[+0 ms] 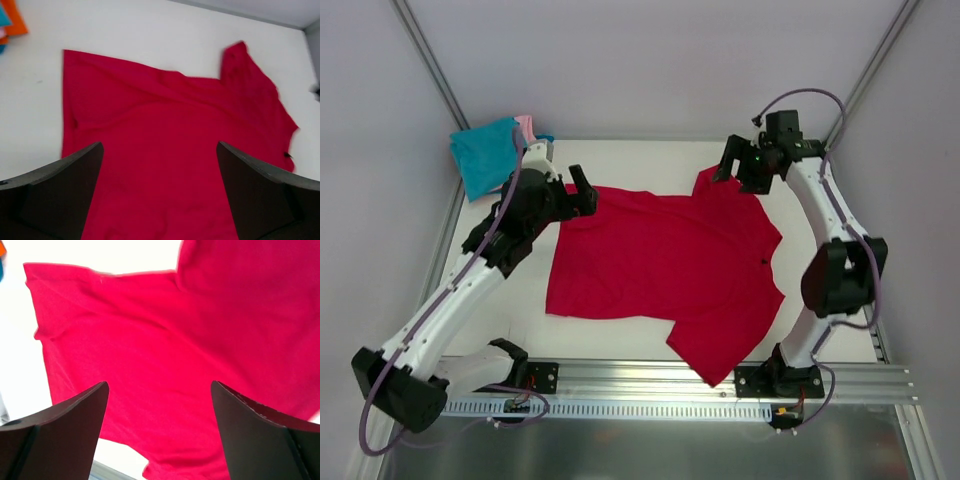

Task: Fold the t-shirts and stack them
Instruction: Flatten out the tshirt

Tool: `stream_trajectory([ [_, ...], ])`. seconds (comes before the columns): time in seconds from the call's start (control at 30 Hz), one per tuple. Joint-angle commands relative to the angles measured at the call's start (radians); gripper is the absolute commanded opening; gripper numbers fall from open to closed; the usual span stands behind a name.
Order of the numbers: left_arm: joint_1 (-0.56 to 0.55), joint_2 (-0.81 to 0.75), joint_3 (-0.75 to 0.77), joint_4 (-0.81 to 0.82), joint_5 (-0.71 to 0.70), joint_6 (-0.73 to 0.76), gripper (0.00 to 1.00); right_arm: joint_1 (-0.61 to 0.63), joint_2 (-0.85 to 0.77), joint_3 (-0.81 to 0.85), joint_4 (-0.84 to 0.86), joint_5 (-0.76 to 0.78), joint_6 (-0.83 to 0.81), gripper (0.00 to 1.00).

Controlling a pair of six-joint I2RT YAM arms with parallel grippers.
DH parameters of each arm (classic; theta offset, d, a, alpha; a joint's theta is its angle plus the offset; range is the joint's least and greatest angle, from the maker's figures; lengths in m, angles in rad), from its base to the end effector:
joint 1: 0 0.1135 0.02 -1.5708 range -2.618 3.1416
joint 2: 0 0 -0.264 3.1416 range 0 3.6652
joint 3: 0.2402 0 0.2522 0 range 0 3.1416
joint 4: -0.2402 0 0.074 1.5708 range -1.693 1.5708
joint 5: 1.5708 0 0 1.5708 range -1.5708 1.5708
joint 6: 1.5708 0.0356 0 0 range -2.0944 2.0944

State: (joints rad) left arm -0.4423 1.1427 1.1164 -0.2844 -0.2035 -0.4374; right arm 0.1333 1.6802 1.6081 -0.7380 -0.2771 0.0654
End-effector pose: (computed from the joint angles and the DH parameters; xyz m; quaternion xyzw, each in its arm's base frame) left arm 0.2385 -0.1050 0.3739 -0.0579 0.8040 -0.1753 0.5653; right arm 0.3675 0.0591 0.3397 -0.0825 0.9174 0.1641 0.3532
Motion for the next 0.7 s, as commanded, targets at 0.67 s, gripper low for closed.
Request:
stream_trajectory([
  [0.67, -0.027, -0.557, -0.280, -0.217, 0.331, -0.135, 0.99, -0.103, 0.736, 0.625, 0.091, -0.292, 0.091, 0.99],
])
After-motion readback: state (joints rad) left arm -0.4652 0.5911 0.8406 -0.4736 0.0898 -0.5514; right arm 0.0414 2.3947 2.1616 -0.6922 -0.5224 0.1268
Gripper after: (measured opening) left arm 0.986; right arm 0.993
